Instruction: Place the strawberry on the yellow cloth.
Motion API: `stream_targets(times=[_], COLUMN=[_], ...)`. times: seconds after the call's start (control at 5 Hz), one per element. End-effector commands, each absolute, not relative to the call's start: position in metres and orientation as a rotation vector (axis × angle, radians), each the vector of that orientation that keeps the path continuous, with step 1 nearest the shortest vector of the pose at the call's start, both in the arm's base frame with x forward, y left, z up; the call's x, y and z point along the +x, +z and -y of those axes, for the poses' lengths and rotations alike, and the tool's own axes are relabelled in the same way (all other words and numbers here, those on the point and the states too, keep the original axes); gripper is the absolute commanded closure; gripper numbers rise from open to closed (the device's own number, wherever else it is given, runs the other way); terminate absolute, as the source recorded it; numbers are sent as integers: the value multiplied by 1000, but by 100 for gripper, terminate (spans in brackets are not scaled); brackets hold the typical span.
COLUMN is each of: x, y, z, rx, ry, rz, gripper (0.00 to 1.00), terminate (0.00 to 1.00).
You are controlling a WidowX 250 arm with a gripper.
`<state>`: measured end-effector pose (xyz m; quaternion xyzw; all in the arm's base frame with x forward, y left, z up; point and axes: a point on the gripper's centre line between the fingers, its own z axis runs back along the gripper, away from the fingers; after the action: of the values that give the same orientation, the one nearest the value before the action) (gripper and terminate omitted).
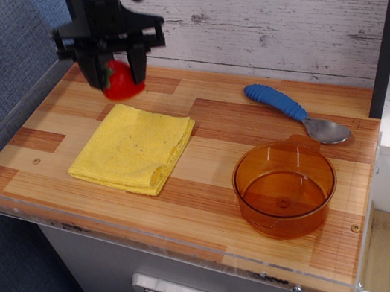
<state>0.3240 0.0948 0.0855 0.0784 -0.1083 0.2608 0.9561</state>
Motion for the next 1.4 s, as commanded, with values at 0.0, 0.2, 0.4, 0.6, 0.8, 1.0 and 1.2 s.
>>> stream_targets(times=[0.0,0.2,0.4,0.6,0.8,1.0,1.2], x=[300,293,292,292,290,290,289], y=[80,73,65,62,64,64,75], z=[-82,-88,-92,-96,-99,-99,-97], rx=[137,130,129,129,100,99,110], ry=[539,567,574,596,615,627,626], rz=[261,270,253,260,278,273,275], gripper=[100,100,100,100,0,0,0], terminate=[0,0,0,0,0,0,0])
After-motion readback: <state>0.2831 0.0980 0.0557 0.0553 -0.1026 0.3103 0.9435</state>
